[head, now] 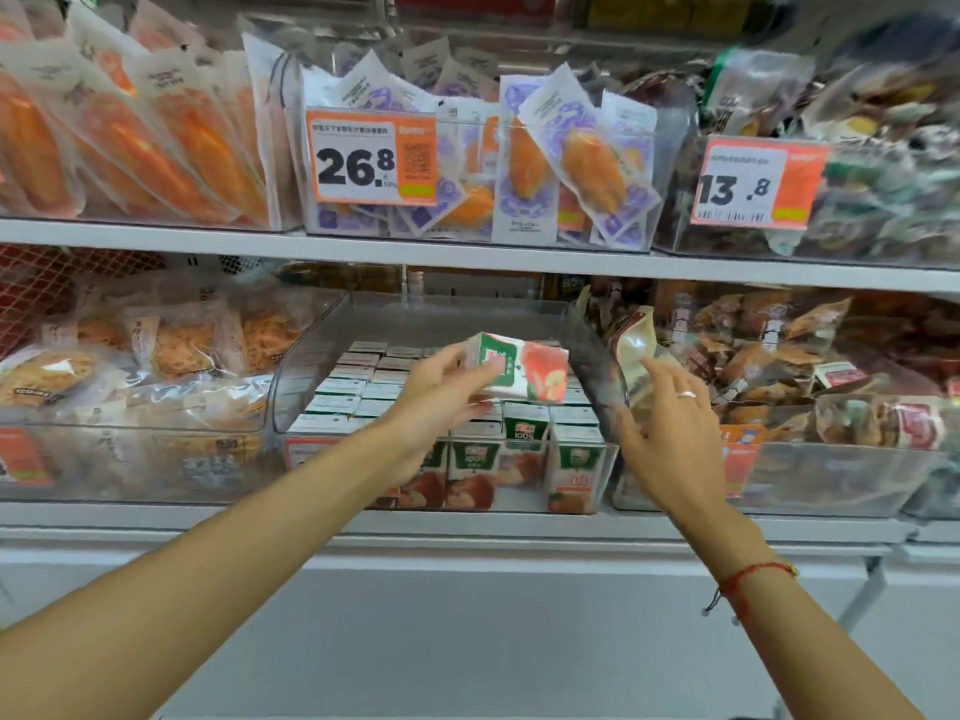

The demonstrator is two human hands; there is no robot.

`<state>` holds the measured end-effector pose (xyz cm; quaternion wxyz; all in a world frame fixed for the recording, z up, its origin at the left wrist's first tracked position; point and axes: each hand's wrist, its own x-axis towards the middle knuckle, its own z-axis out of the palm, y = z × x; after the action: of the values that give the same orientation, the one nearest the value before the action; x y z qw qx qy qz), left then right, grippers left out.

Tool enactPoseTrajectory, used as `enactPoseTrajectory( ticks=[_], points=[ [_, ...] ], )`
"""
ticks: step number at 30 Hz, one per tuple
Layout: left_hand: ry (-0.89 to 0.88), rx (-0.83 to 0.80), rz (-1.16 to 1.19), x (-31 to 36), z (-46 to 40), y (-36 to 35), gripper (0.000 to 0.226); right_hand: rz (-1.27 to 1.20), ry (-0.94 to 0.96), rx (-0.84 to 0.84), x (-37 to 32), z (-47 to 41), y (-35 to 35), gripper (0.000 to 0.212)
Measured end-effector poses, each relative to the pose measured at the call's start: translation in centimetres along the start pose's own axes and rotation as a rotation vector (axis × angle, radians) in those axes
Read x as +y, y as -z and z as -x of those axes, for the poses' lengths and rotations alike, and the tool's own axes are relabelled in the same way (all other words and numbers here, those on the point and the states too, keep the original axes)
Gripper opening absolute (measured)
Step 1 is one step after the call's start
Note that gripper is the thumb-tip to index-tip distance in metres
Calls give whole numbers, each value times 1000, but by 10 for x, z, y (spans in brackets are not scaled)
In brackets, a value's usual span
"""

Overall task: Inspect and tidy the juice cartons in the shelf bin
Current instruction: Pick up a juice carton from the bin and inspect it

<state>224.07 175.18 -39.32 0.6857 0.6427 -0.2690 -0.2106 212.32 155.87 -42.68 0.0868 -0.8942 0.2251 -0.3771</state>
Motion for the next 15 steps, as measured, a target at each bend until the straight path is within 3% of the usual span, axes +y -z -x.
enactPoseTrajectory(
  ticks=[3,6,9,15],
  points=[
    [-114,20,-277,-6,-14,-17,38,43,46,-23,5,4,-2,48],
    [-194,-25,-397,-9,-24,-12,40,54,50,-31,6,5,-3,43],
    [-233,-134,-488,-3,-28,5,43,79,39,-46,6,3,-4,42],
    [-276,-387,-925,20,-39,13,55,55,9,-58,2,2,-3,42]
  ],
)
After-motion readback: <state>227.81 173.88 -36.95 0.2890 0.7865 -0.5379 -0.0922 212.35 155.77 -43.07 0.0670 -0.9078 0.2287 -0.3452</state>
